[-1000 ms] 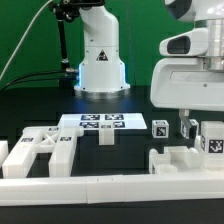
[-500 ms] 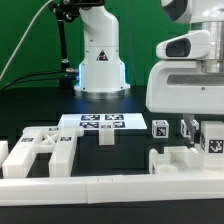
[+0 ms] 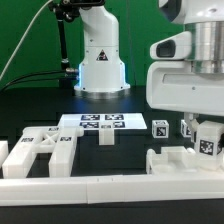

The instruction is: Assemble chair

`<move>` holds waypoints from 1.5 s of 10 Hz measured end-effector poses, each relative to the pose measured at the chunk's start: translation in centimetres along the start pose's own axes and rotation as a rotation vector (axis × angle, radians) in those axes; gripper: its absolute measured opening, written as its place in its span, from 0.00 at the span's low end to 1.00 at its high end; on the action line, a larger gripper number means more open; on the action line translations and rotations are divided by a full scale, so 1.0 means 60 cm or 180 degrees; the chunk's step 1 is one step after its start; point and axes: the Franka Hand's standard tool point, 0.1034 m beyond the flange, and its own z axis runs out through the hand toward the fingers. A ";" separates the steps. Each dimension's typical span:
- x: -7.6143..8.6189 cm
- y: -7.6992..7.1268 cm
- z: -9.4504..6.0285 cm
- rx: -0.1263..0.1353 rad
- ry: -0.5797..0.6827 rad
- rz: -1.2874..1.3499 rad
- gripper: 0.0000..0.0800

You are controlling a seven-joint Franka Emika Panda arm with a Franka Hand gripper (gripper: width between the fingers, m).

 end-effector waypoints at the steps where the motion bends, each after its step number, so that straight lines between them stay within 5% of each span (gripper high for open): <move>1: 0.000 0.000 0.000 0.0043 -0.0054 0.0415 0.35; 5: -0.008 -0.008 0.002 0.0152 -0.0191 0.2153 0.36; 7: -0.006 -0.007 0.002 0.0162 -0.0226 0.2384 0.36; 8: -0.007 -0.007 0.002 0.0164 -0.0224 0.2330 0.36; 11: -0.001 -0.011 -0.002 0.0220 -0.0166 0.0997 0.77; 15: -0.007 -0.005 -0.002 0.0225 -0.0137 -0.0231 0.81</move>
Offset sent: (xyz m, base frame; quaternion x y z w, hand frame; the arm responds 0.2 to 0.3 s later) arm 0.0196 0.0254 0.0067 0.0811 -0.0336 0.2978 0.9506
